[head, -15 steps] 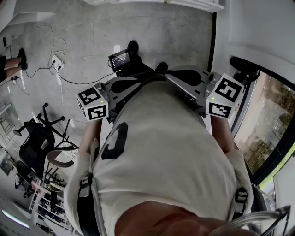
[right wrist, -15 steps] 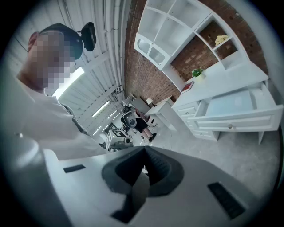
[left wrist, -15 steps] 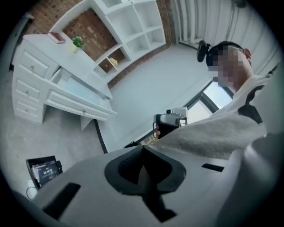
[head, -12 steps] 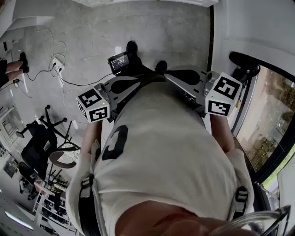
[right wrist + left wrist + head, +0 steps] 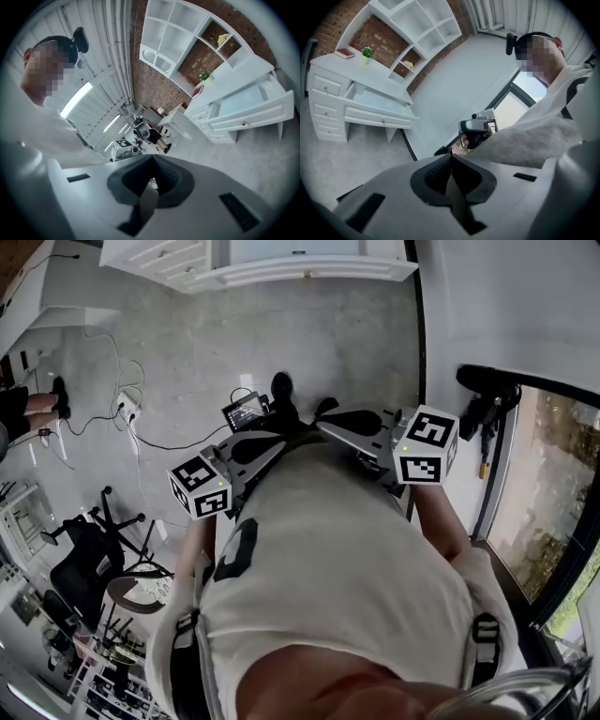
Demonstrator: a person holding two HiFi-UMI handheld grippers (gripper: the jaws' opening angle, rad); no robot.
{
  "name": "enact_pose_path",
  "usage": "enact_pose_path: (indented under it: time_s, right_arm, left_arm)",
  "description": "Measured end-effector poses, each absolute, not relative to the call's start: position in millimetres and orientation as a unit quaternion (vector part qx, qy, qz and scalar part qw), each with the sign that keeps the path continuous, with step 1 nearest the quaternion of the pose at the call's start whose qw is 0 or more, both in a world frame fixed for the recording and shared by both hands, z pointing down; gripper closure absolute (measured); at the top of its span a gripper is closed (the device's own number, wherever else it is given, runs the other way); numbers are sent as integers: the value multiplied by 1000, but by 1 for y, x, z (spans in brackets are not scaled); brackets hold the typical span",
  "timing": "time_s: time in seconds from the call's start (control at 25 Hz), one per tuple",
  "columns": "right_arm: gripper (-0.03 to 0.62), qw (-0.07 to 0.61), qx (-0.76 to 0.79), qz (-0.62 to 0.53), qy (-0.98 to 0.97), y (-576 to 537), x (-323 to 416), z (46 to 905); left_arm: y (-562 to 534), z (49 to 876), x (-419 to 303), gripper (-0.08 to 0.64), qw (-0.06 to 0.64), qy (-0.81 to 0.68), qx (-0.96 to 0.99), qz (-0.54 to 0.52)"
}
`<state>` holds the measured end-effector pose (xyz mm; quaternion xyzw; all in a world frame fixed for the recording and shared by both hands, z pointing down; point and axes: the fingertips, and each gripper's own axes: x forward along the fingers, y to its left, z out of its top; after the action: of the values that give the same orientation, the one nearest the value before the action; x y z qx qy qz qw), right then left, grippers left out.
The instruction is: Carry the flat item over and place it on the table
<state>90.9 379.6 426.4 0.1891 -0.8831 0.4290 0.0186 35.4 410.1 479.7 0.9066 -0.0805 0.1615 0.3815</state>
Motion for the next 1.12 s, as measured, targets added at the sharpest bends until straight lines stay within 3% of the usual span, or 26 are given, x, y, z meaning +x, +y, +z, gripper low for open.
enact_pose_path:
  time_s: [0.6,1.12]
  right_arm:
    - [581,4,147,380,-913,317,39,403]
    - [583,34,128,383,-914,267,-23,398]
  left_arm:
    - [324,475,4,540,345,-80,929,108]
    - [262,468,-53,540,329,-100,935,85]
